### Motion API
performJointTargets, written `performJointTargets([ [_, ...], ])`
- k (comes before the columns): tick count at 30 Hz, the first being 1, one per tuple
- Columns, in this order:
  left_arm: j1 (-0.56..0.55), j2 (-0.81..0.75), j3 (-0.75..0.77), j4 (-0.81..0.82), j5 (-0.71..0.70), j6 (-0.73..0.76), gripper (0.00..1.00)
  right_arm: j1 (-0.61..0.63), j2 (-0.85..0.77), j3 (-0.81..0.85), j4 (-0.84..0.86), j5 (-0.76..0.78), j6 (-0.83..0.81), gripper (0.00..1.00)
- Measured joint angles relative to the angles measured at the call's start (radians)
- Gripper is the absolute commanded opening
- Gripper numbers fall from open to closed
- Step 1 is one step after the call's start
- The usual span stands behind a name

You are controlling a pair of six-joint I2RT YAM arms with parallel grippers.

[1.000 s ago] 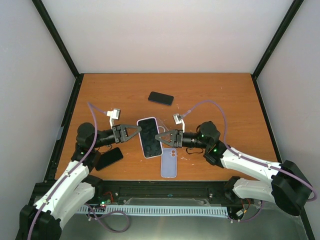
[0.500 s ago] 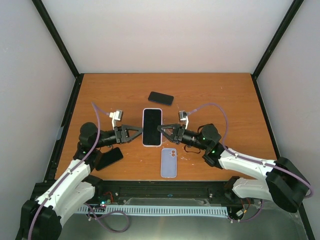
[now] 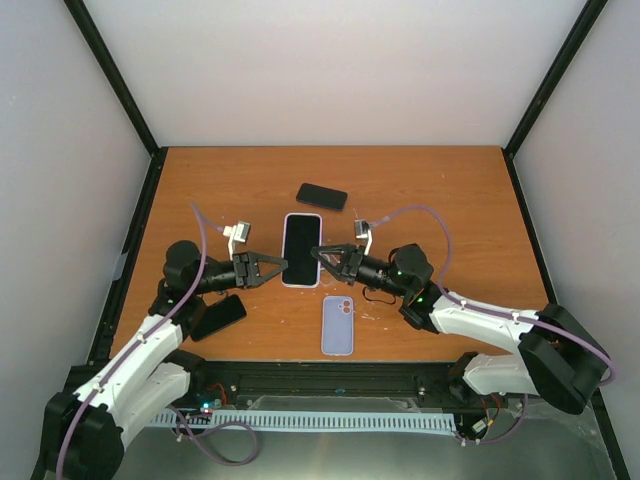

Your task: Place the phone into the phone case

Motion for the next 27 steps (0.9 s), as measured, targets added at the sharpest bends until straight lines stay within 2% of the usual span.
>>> performJointTargets([
  [2, 0.0, 0.005, 0.012, -0.029, -0.001, 0.017, 0.07, 0.0, 0.005, 0.0, -0.006, 0.004, -0.006, 0.19],
  [5, 0.0, 0.021, 0.037, -0.085, -0.002, 0.055, 0.01, -0.001, 0.005, 0.002, -0.022, 0.012, -0.01, 0.22],
  [10, 0.0, 0.038, 0.068, -0.165, -0.004, 0.103, 0.01, -0.002, 0.005, 0.004, -0.055, 0.017, -0.021, 0.18],
  [14, 0.0, 0.04, 0.079, -0.206, -0.007, 0.123, 0.14, -0.002, -0.003, 0.004, -0.084, 0.021, -0.035, 0.15],
  [17, 0.0, 0.04, 0.085, -0.218, -0.009, 0.124, 0.32, -0.002, -0.018, 0.004, -0.097, 0.027, -0.035, 0.12],
  [21, -0.001, 0.04, 0.087, -0.219, -0.016, 0.106, 0.5, -0.001, -0.035, 0.004, -0.103, 0.057, -0.036, 0.13],
  [24, -0.001, 0.037, 0.084, -0.206, -0.018, 0.082, 0.5, -0.001, -0.039, 0.004, -0.094, 0.096, -0.035, 0.13],
  [27, -0.001, 0.025, 0.06, -0.171, -0.017, 0.045, 0.47, -0.001, -0.039, 0.004, -0.089, 0.133, -0.031, 0.13],
])
